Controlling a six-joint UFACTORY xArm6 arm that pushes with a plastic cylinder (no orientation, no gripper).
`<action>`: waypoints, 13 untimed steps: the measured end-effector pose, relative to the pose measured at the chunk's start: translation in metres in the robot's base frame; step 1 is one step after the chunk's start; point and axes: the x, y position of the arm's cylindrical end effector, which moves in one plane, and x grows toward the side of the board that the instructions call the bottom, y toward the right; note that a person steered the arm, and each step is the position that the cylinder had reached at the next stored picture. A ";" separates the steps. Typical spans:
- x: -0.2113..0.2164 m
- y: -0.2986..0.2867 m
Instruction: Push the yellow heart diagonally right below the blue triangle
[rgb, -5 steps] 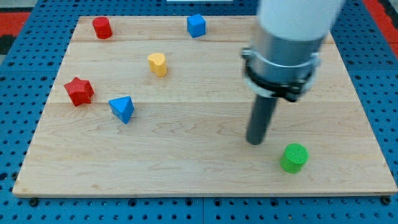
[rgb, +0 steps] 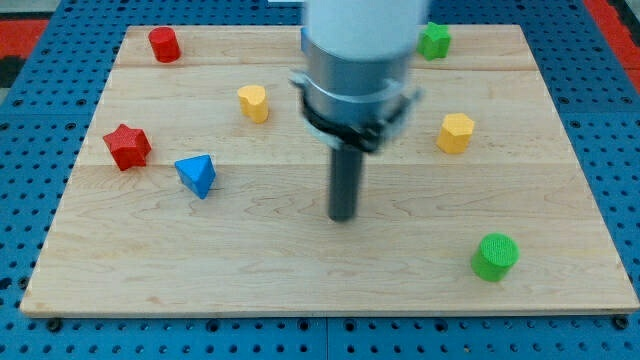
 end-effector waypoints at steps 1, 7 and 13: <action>-0.083 -0.031; -0.143 -0.095; 0.017 -0.031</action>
